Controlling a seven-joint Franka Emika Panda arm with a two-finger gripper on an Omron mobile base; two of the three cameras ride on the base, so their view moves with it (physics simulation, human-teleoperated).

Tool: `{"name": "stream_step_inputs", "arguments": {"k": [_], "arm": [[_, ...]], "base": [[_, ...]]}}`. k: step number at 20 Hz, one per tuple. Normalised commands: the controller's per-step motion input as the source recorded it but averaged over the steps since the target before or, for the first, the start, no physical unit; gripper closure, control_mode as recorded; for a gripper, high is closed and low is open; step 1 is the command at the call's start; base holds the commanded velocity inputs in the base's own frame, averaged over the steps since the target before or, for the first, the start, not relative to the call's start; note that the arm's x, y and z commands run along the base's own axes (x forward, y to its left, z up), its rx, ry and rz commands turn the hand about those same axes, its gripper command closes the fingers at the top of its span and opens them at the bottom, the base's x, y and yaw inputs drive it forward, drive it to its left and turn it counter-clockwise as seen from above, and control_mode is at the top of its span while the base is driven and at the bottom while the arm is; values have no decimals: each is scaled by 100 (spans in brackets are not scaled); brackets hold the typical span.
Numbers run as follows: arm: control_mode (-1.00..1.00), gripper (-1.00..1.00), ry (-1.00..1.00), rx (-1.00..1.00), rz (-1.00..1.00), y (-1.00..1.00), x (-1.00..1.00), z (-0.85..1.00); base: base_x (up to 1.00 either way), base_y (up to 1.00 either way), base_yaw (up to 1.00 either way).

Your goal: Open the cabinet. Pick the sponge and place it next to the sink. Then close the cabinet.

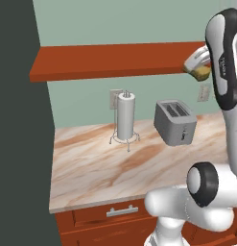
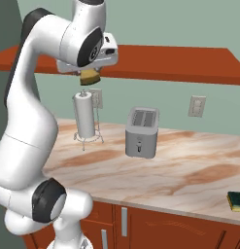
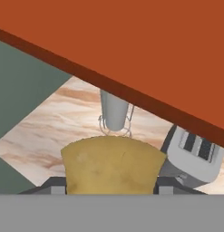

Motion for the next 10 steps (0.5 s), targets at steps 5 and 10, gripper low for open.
{"name": "stream_step_inputs", "arguments": {"k": [5, 10], "arm": [[-100, 100, -8, 0, 0, -18, -50, -5], [-100, 100, -7, 0, 0, -21, -48, -7]], "base": [[0, 0, 0], [0, 0, 0]]}}
